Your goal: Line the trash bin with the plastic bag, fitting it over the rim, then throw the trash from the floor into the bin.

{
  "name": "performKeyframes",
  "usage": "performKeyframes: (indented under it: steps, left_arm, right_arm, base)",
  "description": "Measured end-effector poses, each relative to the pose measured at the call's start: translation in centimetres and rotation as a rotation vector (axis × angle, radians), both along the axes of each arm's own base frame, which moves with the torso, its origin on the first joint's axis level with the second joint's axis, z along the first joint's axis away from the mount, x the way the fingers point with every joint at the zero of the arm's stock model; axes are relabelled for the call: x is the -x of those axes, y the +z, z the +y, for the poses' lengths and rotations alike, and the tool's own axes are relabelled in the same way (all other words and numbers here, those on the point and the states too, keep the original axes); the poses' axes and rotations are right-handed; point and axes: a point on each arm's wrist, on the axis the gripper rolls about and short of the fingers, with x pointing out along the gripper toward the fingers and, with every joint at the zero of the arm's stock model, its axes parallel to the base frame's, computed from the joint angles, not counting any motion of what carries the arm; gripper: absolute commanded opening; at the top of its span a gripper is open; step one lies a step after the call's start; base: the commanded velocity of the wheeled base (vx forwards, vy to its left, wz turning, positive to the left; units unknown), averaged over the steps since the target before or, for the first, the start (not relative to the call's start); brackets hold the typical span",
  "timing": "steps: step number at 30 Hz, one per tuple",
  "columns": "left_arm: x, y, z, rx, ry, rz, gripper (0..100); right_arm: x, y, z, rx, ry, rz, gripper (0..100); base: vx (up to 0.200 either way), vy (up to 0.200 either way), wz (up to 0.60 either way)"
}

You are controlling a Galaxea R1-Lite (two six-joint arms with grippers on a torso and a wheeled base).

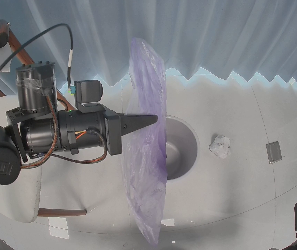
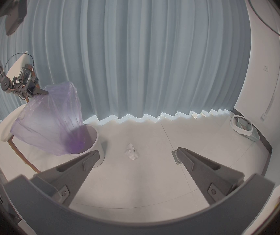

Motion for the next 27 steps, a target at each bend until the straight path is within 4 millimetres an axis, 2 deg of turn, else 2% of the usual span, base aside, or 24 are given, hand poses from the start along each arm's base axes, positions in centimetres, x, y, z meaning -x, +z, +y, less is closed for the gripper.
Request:
performKeyframes:
  steps: [6, 12, 23, 27]
  left_arm:
    - [0.3, -0.1, 0.3, 0.004, -0.033, 0.011, 0]
    - [1.2, -1.2, 0.9, -0.002, -0.033, 0.077, 0]
    - [6.6, -4.4, 3.8, -0.005, -0.061, 0.270, 0]
    - [7.3, -4.4, 4.2, 0.011, -0.069, 0.258, 0]
  right_arm:
    - [0.0, 0.0, 0.0, 0.000, 0.000, 0.000, 100]
    - [0.0, 0.0, 0.0, 0.000, 0.000, 0.000, 100]
    - [0.0, 0.0, 0.0, 0.000, 0.000, 0.000, 100]
    - [0.0, 0.0, 0.0, 0.000, 0.000, 0.000, 100]
  base:
    - [0.000, 0.000, 0.00]
    - [0.000, 0.000, 0.00]
    - [0.000, 0.000, 0.00]
    - [0.000, 0.000, 0.00]
